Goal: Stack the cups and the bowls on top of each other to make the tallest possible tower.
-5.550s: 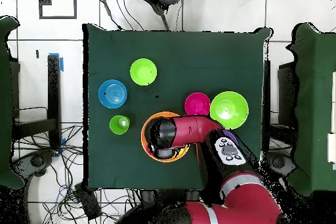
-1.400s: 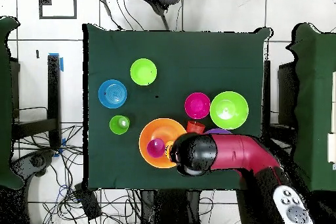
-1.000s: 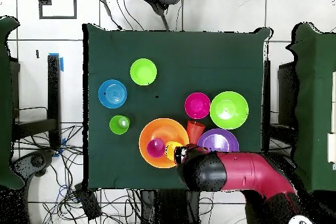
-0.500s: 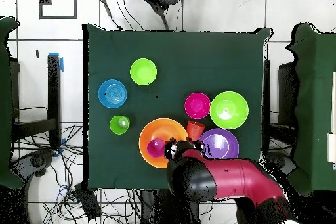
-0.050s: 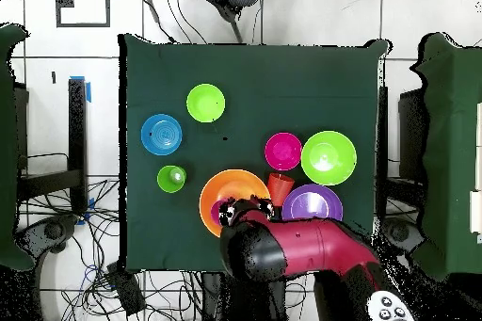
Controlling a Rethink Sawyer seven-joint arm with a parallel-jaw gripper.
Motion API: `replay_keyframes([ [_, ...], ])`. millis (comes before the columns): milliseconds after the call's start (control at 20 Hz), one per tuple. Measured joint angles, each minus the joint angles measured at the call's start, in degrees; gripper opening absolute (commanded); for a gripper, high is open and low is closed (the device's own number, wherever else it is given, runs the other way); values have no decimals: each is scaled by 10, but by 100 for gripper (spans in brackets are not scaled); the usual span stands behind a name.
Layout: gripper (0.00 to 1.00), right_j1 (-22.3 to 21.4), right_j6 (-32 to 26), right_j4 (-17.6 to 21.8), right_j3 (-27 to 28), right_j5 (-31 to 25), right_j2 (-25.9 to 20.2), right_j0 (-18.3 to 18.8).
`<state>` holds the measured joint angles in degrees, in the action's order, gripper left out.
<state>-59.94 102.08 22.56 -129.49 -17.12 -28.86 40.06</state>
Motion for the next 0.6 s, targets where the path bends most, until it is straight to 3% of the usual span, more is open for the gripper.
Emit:
replay_keyframes([
  [600,100,33,0,-3,15,87,49,-54],
])
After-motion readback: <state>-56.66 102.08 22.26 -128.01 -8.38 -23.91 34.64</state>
